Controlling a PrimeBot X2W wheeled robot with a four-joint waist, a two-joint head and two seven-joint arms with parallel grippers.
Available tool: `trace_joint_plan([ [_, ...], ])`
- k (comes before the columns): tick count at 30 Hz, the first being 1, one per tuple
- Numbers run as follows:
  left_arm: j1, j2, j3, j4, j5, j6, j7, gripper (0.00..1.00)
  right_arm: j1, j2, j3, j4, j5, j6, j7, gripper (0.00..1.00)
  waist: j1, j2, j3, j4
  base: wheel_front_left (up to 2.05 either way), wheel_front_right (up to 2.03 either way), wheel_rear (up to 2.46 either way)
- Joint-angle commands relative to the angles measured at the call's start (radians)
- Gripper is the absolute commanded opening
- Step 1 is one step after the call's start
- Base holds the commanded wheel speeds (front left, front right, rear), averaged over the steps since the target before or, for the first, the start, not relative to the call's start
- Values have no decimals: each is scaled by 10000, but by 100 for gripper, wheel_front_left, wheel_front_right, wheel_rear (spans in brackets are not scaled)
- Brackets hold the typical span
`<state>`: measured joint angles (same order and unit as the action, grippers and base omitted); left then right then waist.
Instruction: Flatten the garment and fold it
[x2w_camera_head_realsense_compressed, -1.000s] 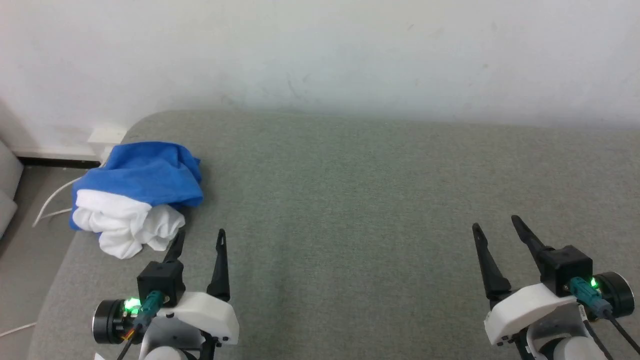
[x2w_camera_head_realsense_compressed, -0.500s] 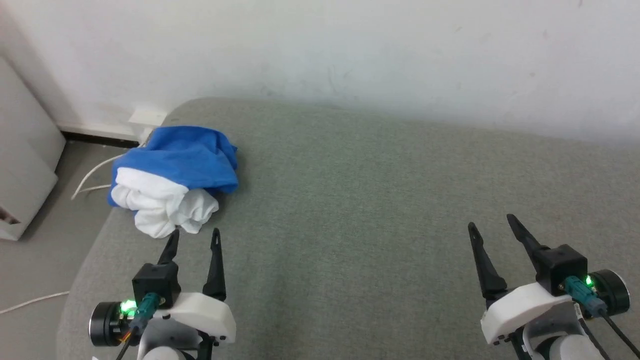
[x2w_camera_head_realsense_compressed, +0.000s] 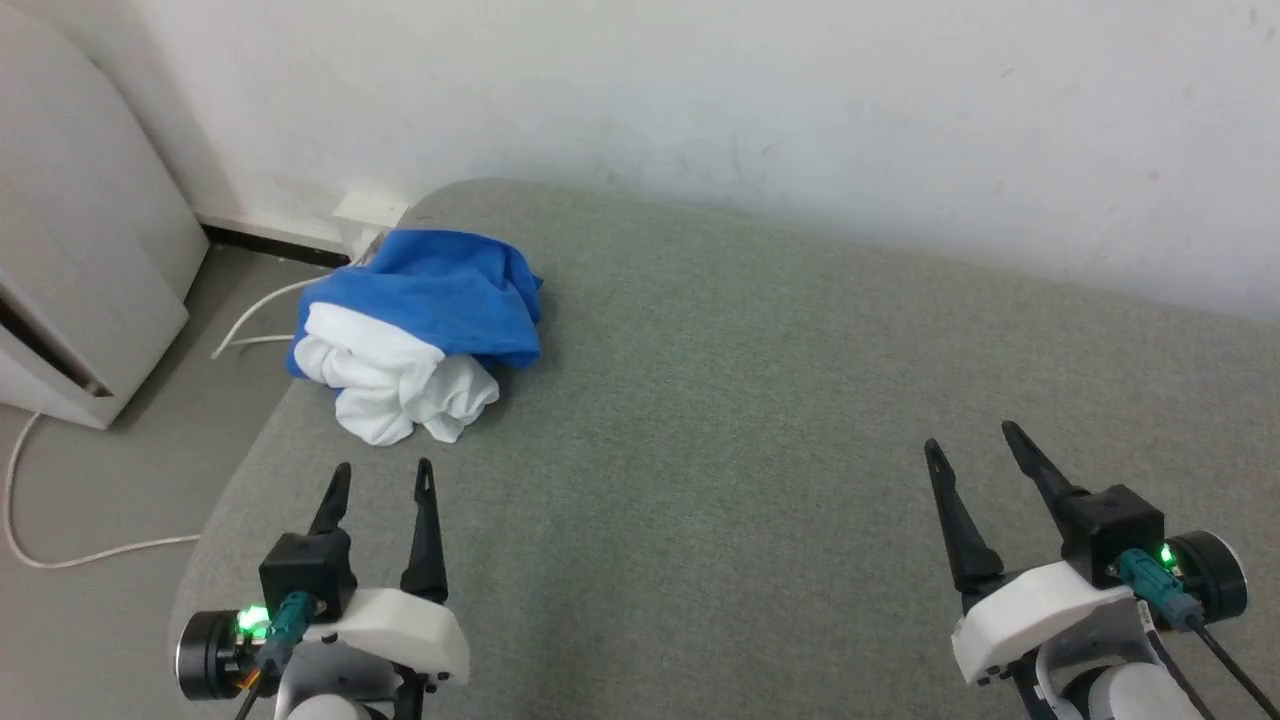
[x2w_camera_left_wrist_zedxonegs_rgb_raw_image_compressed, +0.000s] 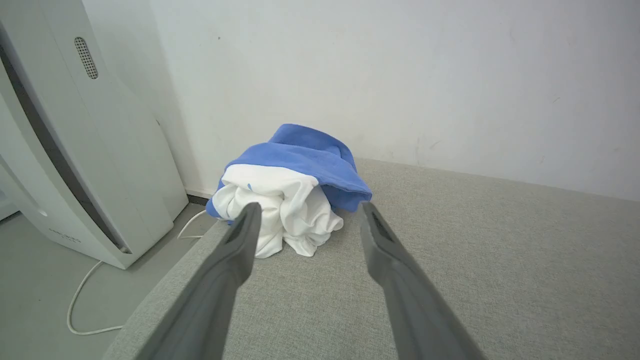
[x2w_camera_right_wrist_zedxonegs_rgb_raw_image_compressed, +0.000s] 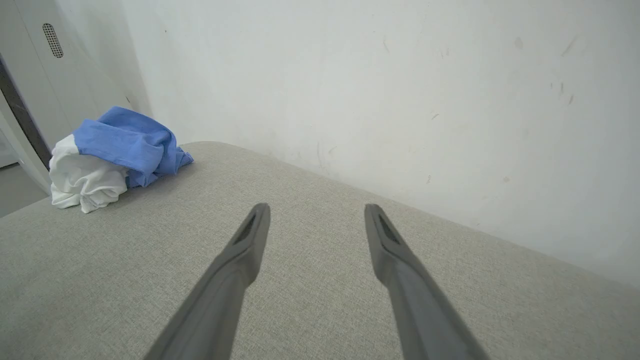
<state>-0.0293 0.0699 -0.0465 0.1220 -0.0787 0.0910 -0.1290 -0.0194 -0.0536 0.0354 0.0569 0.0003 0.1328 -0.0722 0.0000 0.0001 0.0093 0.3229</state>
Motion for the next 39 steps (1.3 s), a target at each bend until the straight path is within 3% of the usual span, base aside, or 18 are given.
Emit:
trace_joint_plan([
  [1,-193,68,-29,75,-112,109,-103,100,-169,17,29,41,-27,-11,-88,100,0,-1,7,133,0,0,0],
  [39,-467,349,-10,815,-870,810,-898,100,-490,28,424,470,104,-17,-540,100,0,-1,75,1855,0,0,0],
])
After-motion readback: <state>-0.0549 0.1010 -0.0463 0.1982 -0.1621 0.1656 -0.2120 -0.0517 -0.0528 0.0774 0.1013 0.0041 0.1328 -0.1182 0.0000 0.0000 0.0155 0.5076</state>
